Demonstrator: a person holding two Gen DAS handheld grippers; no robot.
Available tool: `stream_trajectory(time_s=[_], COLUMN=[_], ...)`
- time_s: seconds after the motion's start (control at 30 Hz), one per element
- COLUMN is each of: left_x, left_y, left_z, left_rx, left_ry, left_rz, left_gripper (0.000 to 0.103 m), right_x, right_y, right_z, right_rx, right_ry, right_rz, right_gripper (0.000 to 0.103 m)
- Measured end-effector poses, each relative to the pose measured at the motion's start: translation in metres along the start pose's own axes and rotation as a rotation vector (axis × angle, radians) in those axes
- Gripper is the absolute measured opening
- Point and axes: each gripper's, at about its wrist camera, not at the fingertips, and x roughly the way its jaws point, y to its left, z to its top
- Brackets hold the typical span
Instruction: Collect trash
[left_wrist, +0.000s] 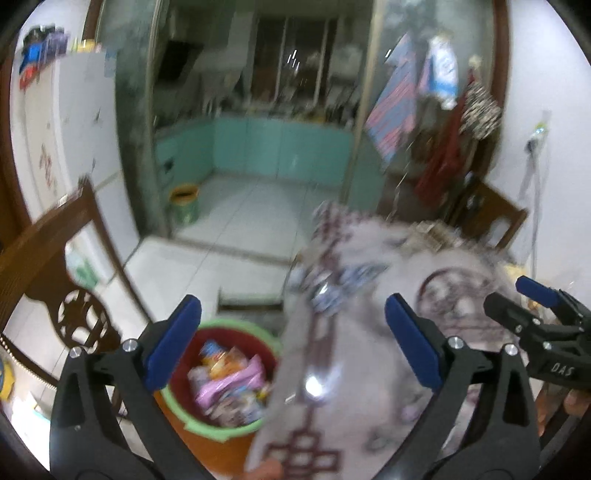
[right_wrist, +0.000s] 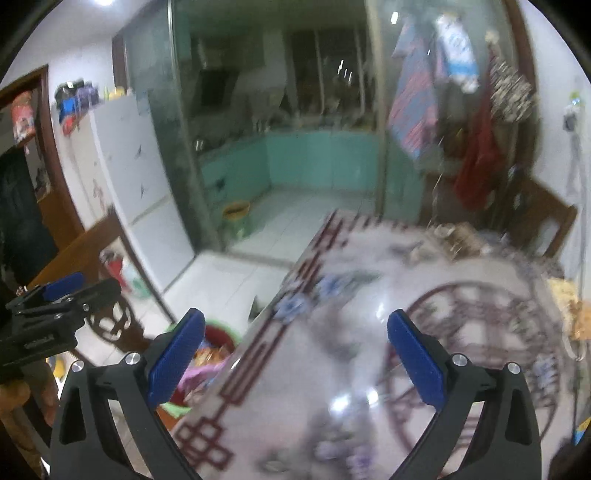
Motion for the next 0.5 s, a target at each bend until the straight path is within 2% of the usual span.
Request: stream_trajectory(time_s=[0.13,0.17,0.23,0.27,0.3,0.33,0.4,0.5], left_x=[-0.031,-0.039,-0.047,-0.047,-0.049,-0.050,-0.054,-0.060], left_y=[-0.062,-0.081,-0.106,-0.117,-0.130,-0.137,-0.154,-0.169], left_z=[0.007,0.008,0.013,0.016,0.018,0.018,0.019,0.020], left_rx=[0.042,0.060,0.072,0.064,0.043,0.031,0.011,-0.018], left_ry=[-0.161,-0.206,-0.237,-0.230,-0.218,-0.222,-0.230,-0.207], left_rz=[0.012,0.030,0.044,0.040,0.057,0.070,0.086,0.066], left_gripper=[0.098,0.098,0.098,0.098,0.098,0.098,0.098,0.098], right_x=[-0.064,-0.084,-0.104,-0.114,-0.116,-0.117,-0.116,-0.121], right_y=[-0.035,-0.046,-0.060,-0.071,-0.080,-0.093,-0.112,-0.136], right_z=[-0.002,-0.006,-0.014,-0.018,-0.018,-0.017,-0.017,-0.022], right_rx=[-0.031,-0.034,-0.027,0.005,0.022,0.041,0.081,0.128], right_ry=[-0.230,-0.322,-0.426,-0.446,-0.421,-0.358,-0.294,-0.267], right_rz=[-0.056,-0.090,-0.152,-0.210,-0.229,-0.211,-0.182,-0.188], right_gripper=[0.096,0.096,0.096,0.096,0.096,0.096,0.096,0.096])
